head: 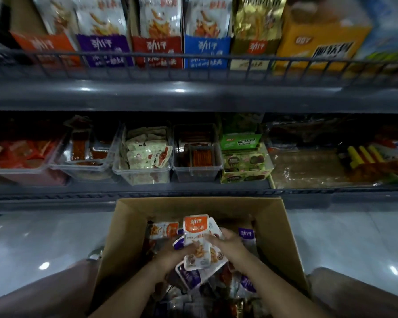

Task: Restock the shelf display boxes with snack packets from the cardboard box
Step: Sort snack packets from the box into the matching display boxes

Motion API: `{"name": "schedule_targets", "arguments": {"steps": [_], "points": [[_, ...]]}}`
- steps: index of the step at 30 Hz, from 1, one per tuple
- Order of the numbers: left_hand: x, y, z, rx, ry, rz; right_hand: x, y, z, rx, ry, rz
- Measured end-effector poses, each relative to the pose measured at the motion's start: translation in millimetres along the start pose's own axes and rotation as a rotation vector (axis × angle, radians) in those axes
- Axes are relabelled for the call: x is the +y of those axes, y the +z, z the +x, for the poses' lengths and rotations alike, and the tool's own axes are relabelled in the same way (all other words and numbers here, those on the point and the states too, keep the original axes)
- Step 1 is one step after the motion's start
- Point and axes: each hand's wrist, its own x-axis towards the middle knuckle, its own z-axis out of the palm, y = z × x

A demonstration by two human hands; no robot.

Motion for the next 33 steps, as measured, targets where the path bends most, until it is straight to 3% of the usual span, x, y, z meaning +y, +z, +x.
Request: {"name": "schedule_targets", "arguments": {"steps": [6,16,22,29,33], "points": [[83.2,-16.1,-50.4,-0.135,0.188,0.214,-82.1,-18.7,-55.6,-0.115,-0.161,-0.057],[175.4,-18.9,-162.9,-0.143,0.591,0.707,-164.4,-33.9,-172.3,-0.133,-0.492,-0.295],[198.9,-46.2,-187.1,-0.196,0.522,0.082,-174.1,-28.5,-183.5,-0.024,-0.383,0.172],[193.2,-15.5,-183.8,-0.138,0.46,-0.414,-173.6,-6.2,-183.3,0.085,-0.341,0.504],[187.7,6.6,-182.4,-0.061,0.47,-0.431,-172.4,2.6,-187.3,0.108,-0.33,0.453]]}}
